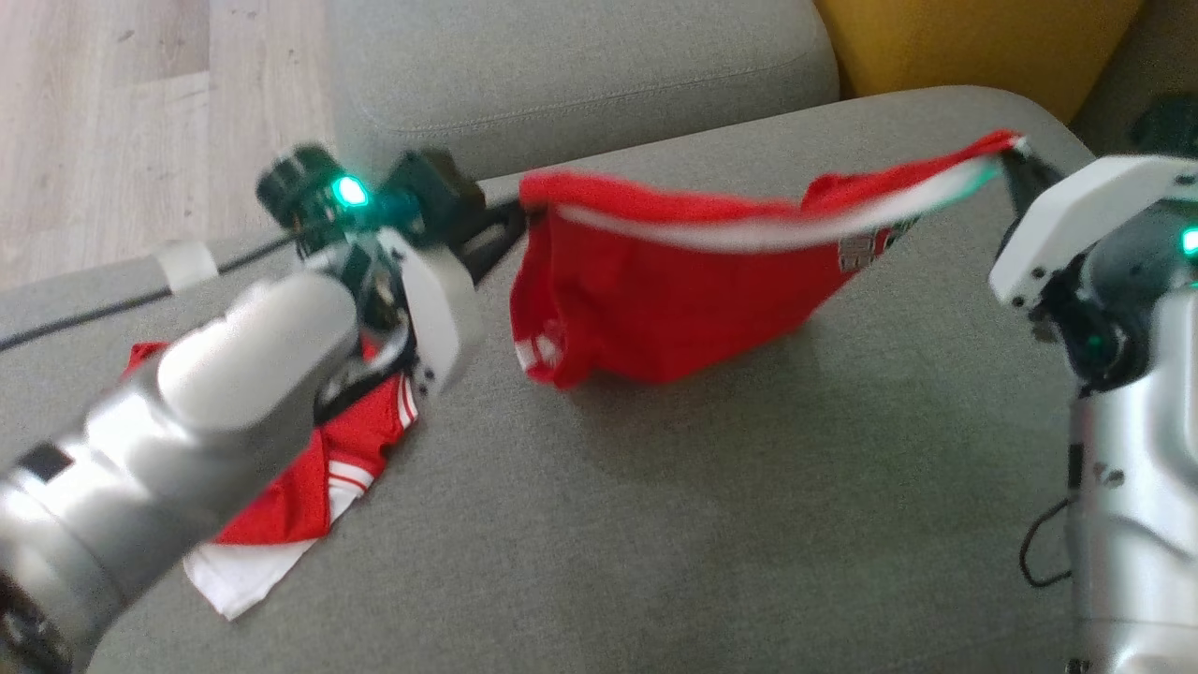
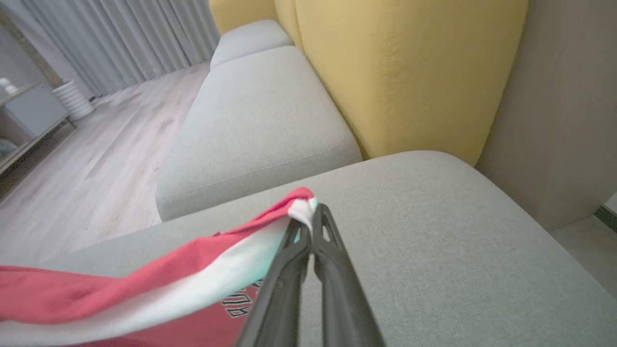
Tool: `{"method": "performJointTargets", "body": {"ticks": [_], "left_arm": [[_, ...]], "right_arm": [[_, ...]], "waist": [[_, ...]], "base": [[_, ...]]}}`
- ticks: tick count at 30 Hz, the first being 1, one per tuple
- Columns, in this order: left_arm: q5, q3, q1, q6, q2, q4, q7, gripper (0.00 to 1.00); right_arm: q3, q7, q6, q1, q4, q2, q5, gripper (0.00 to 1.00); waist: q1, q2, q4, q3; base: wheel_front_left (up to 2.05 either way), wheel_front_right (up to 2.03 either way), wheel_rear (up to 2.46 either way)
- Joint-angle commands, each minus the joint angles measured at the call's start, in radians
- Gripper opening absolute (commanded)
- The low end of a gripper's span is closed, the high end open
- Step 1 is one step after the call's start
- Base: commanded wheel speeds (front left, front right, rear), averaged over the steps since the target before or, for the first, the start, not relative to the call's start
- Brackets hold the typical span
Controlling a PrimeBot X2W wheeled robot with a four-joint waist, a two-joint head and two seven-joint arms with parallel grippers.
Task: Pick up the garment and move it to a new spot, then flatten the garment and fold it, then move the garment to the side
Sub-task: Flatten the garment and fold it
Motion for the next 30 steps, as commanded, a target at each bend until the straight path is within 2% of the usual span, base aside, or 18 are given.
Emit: {"method": "performJointTargets", "body": {"ticks": [1, 4, 8, 14, 17, 20, 21, 25, 28, 30], "left_arm": [[-0.018, 0.034, -0.018, 0.002, 0.041, -0.037, 0.030, 0.00], [-0.029, 0.032, -0.014, 0.002, 0.075, -0.082, 0.060, 0.00], [-0.045, 0.031, -0.072, 0.002, 0.104, -0.077, 0.073, 0.00], [-0.041, 0.035, -0.269, 0.002, 0.105, 0.009, 0.108, 0.00], [-0.032, 0.072, -0.398, 0.003, 0.079, 0.107, 0.069, 0.00], [0.012, 0.112, -0.522, 0.029, 0.029, 0.211, -0.008, 0.00], [0.012, 0.112, -0.522, 0.029, 0.029, 0.211, -0.008, 0.00], [0.055, 0.113, -0.615, 0.028, -0.027, 0.321, -0.076, 0.00], [0.124, 0.088, -0.671, 0.022, -0.038, 0.385, -0.140, 0.00], [0.131, 0.091, -0.689, 0.020, -0.048, 0.424, -0.188, 0.00]], "right_arm": [[0.035, 0.011, 0.007, -0.019, -0.047, -0.001, 0.008, 0.00], [0.028, 0.023, 0.007, -0.024, -0.067, -0.003, 0.019, 0.00], [0.001, 0.051, 0.007, -0.090, -0.059, 0.003, 0.043, 0.00], [-0.033, 0.015, 0.007, -0.351, 0.053, 0.013, 0.036, 0.00], [-0.038, -0.077, 0.007, -0.521, 0.151, 0.014, 0.065, 0.00], [-0.063, -0.220, 0.007, -0.674, 0.259, 0.014, 0.075, 0.00], [-0.063, -0.220, 0.007, -0.674, 0.259, 0.014, 0.075, 0.00], [-0.077, -0.379, 0.007, -0.800, 0.431, 0.014, 0.064, 0.00], [-0.093, -0.499, 0.007, -0.864, 0.540, 0.014, 0.071, 0.00], [-0.121, -0.577, 0.007, -0.901, 0.612, 0.015, 0.085, 0.00]], "waist": [[0.0000, 0.0000, 0.000, 0.004], [0.0000, 0.0000, 0.001, 0.019], [0.0000, 0.0000, -0.002, 0.063], [0.0000, 0.0000, -0.014, 0.167], [0.0000, 0.0000, -0.023, 0.220], [0.0000, 0.0000, -0.026, 0.276], [0.0000, 0.0000, -0.026, 0.276], [0.0000, 0.0000, -0.030, 0.340], [0.0000, 0.0000, -0.031, 0.386], [0.0000, 0.0000, -0.030, 0.419]], "base": [[0.00, 0.00, 0.00], [0.00, 0.00, 0.00], [0.00, 0.00, 0.00], [0.00, 0.00, 0.00], [0.00, 0.00, 0.00], [0.00, 0.00, 0.00], [0.00, 0.00, 0.00], [0.00, 0.00, 0.00], [0.00, 0.00, 0.00], [0.00, 0.00, 0.00]]}}
